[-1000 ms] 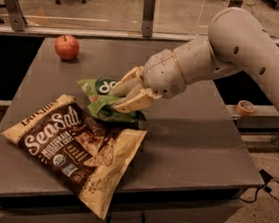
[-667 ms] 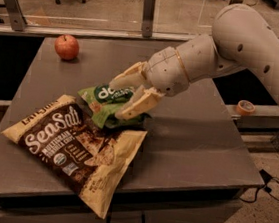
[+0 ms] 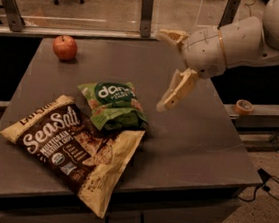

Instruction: Move green rice chip bag near brown chip bag

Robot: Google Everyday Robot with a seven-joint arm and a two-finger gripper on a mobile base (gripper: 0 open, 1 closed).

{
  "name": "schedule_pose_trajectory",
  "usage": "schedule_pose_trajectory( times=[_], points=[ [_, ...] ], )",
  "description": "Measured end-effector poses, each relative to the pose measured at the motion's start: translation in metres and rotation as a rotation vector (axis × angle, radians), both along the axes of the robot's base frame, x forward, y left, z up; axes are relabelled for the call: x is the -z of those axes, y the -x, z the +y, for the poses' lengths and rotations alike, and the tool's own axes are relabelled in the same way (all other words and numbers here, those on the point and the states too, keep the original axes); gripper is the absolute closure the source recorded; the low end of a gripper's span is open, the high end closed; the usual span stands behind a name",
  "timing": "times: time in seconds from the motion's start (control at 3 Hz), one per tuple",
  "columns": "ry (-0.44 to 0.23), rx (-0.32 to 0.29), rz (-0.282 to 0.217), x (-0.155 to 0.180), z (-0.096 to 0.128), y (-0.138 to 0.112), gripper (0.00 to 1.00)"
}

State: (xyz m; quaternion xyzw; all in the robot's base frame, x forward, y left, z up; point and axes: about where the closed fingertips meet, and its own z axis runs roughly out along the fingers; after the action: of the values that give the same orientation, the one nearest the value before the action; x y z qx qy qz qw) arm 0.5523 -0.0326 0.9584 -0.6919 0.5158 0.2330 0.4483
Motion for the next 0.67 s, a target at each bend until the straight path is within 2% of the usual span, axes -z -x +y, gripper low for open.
schedule_pose_trajectory(
  times=[0.33,0.67],
  points=[
    [-0.026,0.196,-0.187,-0.065,-0.072,-0.035,0.00],
    [-0.052,0.364,-0.375,-0.128,-0.122,-0.061,0.00]
  ],
)
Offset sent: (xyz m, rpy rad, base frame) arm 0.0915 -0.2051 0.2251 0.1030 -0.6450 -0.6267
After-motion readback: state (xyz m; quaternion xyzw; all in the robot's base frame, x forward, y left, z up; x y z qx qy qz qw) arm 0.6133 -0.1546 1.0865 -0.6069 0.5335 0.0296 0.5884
